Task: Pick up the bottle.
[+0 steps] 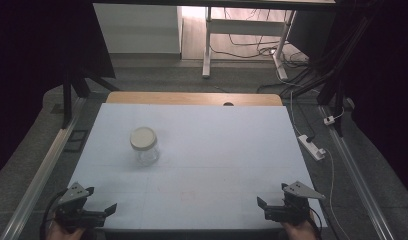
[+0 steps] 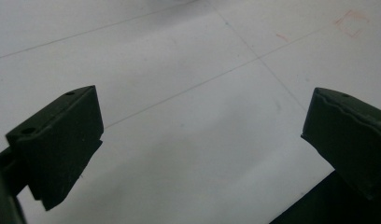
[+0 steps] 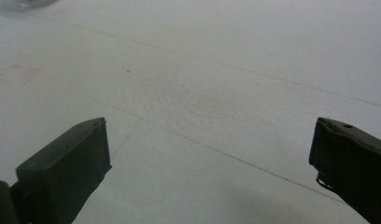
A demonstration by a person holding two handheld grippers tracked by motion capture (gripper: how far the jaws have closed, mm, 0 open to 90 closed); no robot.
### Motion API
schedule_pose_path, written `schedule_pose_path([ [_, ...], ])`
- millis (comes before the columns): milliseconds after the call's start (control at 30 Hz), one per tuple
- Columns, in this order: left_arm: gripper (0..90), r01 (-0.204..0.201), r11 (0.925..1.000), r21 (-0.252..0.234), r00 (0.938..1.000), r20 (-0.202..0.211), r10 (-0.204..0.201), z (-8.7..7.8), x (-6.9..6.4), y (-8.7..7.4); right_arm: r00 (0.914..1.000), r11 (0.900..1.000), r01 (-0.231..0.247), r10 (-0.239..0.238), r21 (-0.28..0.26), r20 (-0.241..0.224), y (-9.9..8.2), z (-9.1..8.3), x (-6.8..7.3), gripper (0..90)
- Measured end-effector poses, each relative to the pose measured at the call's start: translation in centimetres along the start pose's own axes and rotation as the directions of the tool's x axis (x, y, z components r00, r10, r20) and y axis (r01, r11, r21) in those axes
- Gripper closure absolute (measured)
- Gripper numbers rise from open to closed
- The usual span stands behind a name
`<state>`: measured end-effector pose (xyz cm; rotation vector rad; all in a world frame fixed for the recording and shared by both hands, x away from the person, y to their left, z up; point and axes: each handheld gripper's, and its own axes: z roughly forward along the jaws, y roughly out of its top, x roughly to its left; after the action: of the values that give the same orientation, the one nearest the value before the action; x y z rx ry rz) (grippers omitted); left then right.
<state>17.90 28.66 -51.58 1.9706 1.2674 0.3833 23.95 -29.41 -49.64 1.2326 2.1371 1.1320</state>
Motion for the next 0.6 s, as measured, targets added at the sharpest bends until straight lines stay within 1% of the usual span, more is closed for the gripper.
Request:
schedule_pose_path([
  [33, 0.0, -0.01, 0.9999, -0.005, 0.9999, -0.001, 0.01, 0.0, 0.0, 0.1, 1.0, 1.0, 0.0, 0.0, 0.0, -0.001, 0.0, 0.0, 0.0, 0.0],
  [67, 0.0, -0.022, 0.9997, -0.011, 0.9997, 0.01, 0.022, 0.1, 0.0, 0.2, 1.0, 1.0, -0.001, 0.001, 0.0, -0.002, 0.0, 0.0, 0.0, 0.0],
  [133, 0.0, -0.03, 0.9992, -0.026, 0.998, 0.054, 0.032, 0.5, 0.2, 0.3, 1.0, 1.0, 0.001, -0.001, 0.0, -0.003, 0.0, 0.0, 0.0, 0.0],
  [167, 0.0, -0.031, 0.9991, -0.031, 0.997, 0.07, 0.033, 0.6, 0.2, 0.3, 1.0, 1.0, 0.001, -0.001, 0.0, -0.004, 0.0, 0.0, 0.0, 0.0],
  [200, 0.0, -0.035, 0.9989, -0.031, 0.9964, 0.076, 0.038, 0.8, 0.3, 0.4, 1.0, 1.0, 0.003, -0.003, 0.0, -0.005, 0.0, 0.0, 0.0, 0.0],
  [333, 0.0, -0.047, 0.9975, -0.053, 0.996, 0.073, 0.051, 1.2, 0.3, 1.0, 0.9999, 1.0, 0.006, -0.006, 0.002, -0.009, 0.0, 0.0, 0.0, 0.0],
  [433, 0.0, -0.061, 0.9934, -0.096, 0.9949, 0.074, 0.069, 1.6, 0.6, 1.4, 0.9999, 1.0, 0.007, -0.007, 0.005, -0.013, 0.0, 0.1, 0.0, 0.0],
  [500, 0.2, -0.052, 0.9931, -0.105, 0.9949, 0.081, 0.06, 1.9, 0.8, 1.8, 0.9998, 0.9999, 0.01, -0.01, 0.006, -0.016, 0.0, 0.1, 0.0, 0.0],
  [533, 0.3, -0.051, 0.992, -0.116, 0.994, 0.09, 0.062, 2.1, 1.0, 1.9, 0.9998, 0.9999, 0.012, -0.011, 0.007, -0.016, 0.0, 0.1, 0.1, 0.0],
  [600, 0.3, -0.051, 0.991, -0.124, 0.9939, 0.091, 0.062, 2.4, 1.2, 2.2, 0.9998, 0.9999, 0.014, -0.014, 0.008, -0.017, 0.0, 0.1, 0.1, 0.0],
])
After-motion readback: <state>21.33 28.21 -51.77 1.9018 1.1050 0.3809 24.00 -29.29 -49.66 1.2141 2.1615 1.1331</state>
